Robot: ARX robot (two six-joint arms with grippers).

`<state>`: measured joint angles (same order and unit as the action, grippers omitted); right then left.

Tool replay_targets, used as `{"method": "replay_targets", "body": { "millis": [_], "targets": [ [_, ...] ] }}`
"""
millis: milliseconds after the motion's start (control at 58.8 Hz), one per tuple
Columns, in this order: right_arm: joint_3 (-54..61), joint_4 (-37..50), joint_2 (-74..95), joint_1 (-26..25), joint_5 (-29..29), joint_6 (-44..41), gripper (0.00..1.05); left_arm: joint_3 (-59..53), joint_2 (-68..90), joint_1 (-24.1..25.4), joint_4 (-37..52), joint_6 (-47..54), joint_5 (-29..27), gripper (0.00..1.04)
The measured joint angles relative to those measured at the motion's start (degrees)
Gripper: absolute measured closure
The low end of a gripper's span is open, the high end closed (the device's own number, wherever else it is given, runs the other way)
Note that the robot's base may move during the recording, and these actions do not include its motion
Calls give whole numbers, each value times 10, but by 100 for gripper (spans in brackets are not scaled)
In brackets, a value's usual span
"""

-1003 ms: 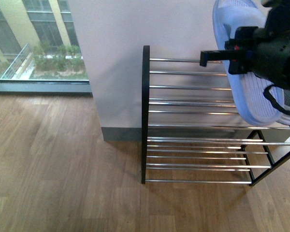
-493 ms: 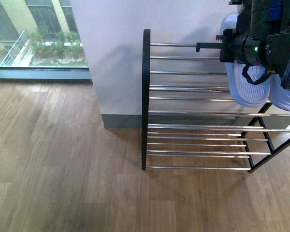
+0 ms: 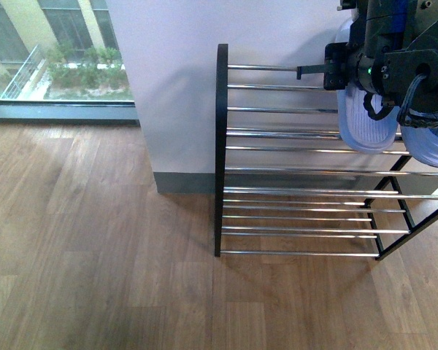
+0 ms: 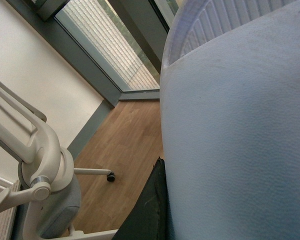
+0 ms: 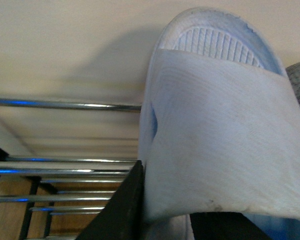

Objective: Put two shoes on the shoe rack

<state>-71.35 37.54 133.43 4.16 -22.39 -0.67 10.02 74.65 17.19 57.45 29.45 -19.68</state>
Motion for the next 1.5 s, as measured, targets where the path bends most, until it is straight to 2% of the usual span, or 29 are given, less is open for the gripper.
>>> {"method": "replay_targets", "body": {
  "millis": [85,272,391,748,935,1207,1360,1496],
  "targets": [
    [2,12,0,-2,-5,-3,62,0,0,0,0,0,0,103],
    [13,2,-1,-2,-2,-10,22,0,0,0,0,0,0,103],
    [10,-3,-1,-4,-4,-9,8,0,0,0,0,0,0,103],
    [4,-85,-3,-9,24,51,9,0,0,0,0,0,0,103],
    [4,-96,-10,-9,37,88,9,0,0,0,0,0,0,103],
    [7,-102,-19,-8,36,91,9,0,0,0,0,0,0,103],
    [21,-129,-43,-9,66,112,9,0,0,0,0,0,0,103],
    [66,-160,-101,-14,116,143,9,0,0,0,0,0,0,103]
  ]
}}
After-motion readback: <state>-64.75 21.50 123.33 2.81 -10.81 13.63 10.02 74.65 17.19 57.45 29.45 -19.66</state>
